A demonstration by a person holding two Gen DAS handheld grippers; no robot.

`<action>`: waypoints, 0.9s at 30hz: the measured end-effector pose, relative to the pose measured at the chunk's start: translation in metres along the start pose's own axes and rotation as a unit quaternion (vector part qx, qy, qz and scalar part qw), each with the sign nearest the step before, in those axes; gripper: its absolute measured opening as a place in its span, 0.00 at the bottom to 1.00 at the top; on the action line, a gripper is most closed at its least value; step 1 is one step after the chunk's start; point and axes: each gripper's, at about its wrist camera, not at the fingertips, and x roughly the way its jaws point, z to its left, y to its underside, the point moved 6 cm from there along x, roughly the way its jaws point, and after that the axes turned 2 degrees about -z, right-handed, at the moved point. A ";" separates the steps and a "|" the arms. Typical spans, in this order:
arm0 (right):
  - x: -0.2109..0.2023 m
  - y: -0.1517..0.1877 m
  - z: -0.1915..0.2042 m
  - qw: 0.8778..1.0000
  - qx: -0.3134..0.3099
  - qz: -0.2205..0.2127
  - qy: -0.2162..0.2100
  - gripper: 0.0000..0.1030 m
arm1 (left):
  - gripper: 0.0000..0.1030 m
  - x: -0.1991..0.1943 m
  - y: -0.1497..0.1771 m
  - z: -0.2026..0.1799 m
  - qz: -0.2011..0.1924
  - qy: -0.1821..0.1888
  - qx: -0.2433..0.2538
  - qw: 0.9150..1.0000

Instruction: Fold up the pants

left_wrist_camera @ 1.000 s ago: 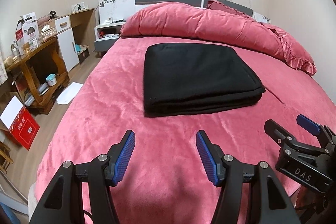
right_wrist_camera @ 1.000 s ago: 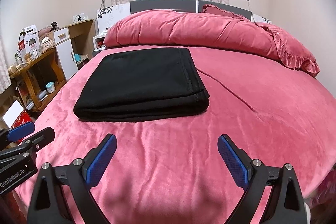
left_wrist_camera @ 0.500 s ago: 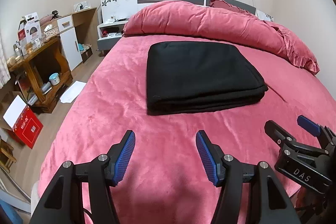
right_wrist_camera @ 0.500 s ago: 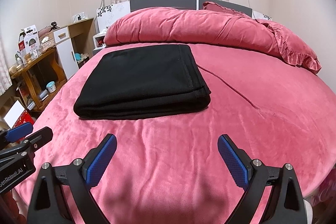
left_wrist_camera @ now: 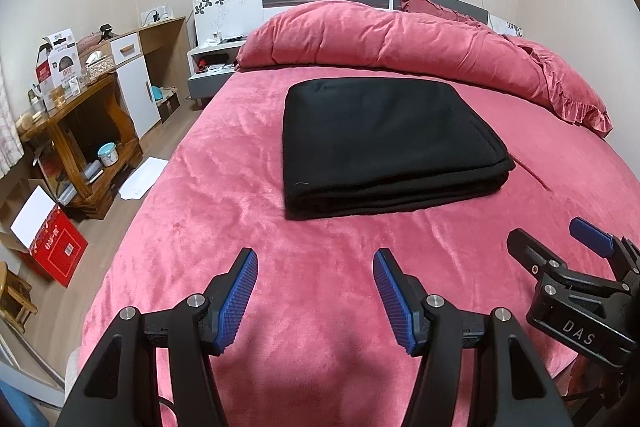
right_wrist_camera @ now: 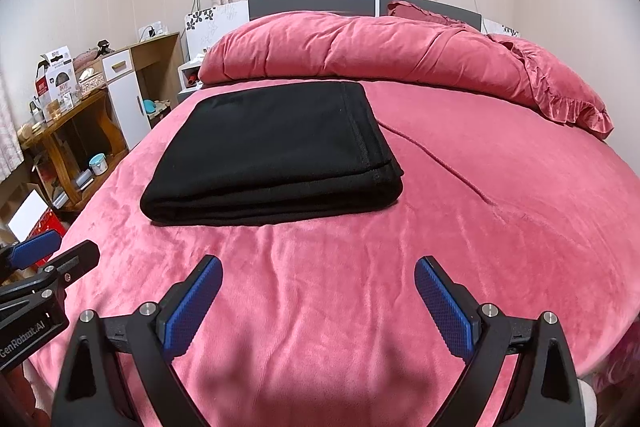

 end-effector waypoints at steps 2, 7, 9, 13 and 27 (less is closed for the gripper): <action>0.001 0.000 -0.001 1.000 0.001 0.000 0.000 0.94 | 0.59 0.000 0.000 0.000 0.000 -0.003 0.000 1.000; 0.002 0.002 0.000 1.000 0.004 0.003 -0.001 0.94 | 0.59 0.002 0.001 0.002 0.004 -0.003 0.000 1.000; 0.002 0.002 0.000 1.000 0.003 0.004 0.000 0.94 | 0.59 0.003 0.002 0.003 0.005 -0.004 0.001 1.000; 0.003 0.002 0.000 1.000 0.003 0.005 -0.001 0.94 | 0.59 0.004 0.002 0.003 0.007 -0.005 0.001 1.000; 0.005 0.004 -0.001 1.000 0.004 0.011 -0.002 0.94 | 0.59 0.007 0.004 0.004 0.011 -0.007 0.001 1.000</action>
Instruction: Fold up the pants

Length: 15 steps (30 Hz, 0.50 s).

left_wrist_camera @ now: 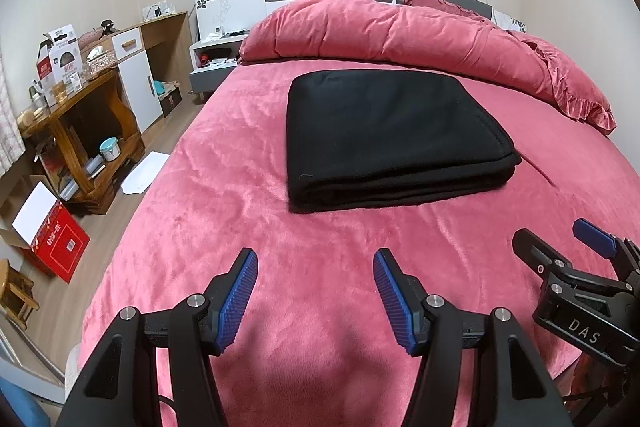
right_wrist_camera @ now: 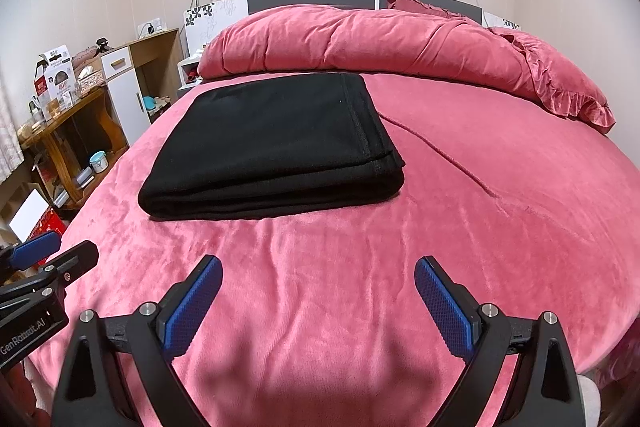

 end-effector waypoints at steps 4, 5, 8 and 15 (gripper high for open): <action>0.000 0.001 0.000 1.000 0.002 0.002 0.000 0.94 | 0.59 0.001 0.000 0.001 0.002 -0.001 0.000 1.000; 0.001 0.001 -0.001 1.000 0.002 0.002 0.000 0.94 | 0.59 0.001 0.001 0.001 0.003 0.000 -0.001 1.000; 0.001 0.001 -0.001 1.000 0.001 0.004 0.001 0.94 | 0.59 0.002 0.001 0.001 0.005 -0.001 0.000 1.000; 0.005 0.003 -0.002 1.000 0.002 0.010 0.000 0.94 | 0.59 0.007 0.005 0.002 0.016 0.000 -0.001 1.000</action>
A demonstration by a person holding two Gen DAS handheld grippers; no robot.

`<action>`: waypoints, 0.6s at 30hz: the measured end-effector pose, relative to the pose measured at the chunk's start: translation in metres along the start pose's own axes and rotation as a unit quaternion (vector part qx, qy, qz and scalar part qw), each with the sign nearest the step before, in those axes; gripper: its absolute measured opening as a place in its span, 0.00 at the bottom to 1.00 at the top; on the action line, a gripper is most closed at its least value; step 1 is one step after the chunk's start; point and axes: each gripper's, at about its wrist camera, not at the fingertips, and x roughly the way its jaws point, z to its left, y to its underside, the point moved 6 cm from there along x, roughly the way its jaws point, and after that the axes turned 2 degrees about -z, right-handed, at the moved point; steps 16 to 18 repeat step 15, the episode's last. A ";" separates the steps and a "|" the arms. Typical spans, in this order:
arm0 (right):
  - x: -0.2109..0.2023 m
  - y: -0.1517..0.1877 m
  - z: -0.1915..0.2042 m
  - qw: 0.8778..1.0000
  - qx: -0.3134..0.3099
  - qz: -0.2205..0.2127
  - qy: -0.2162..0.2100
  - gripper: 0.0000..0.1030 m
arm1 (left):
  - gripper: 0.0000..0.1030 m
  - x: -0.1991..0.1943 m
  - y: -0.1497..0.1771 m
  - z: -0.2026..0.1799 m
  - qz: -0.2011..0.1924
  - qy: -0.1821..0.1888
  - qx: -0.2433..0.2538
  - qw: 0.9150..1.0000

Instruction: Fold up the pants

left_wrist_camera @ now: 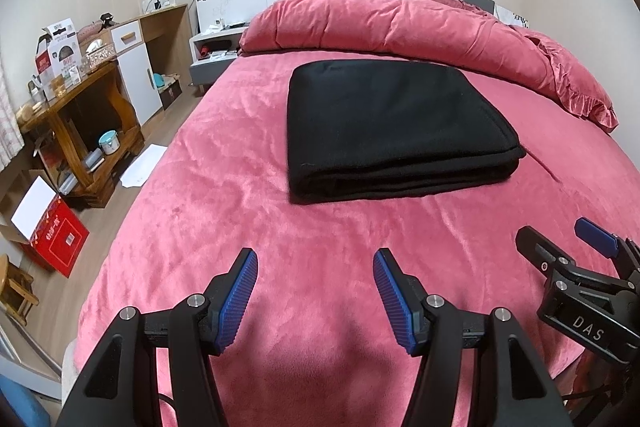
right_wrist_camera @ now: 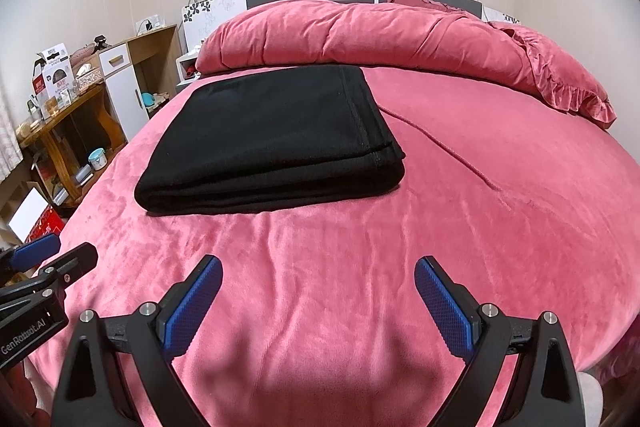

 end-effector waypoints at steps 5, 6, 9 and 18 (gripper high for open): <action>0.004 0.002 -0.001 1.000 0.003 0.005 -0.001 0.94 | 0.59 0.003 0.003 0.001 0.006 -0.002 0.000 1.000; 0.005 0.002 -0.002 1.000 0.003 0.006 -0.001 0.94 | 0.59 0.004 0.003 0.001 0.007 -0.002 -0.001 1.000; 0.007 0.004 -0.002 1.000 0.005 0.010 -0.001 0.94 | 0.59 0.007 0.004 0.001 0.012 -0.002 -0.001 1.000; 0.013 0.007 -0.002 1.000 0.006 0.015 -0.002 0.94 | 0.59 0.016 0.008 0.003 0.026 -0.006 -0.004 1.000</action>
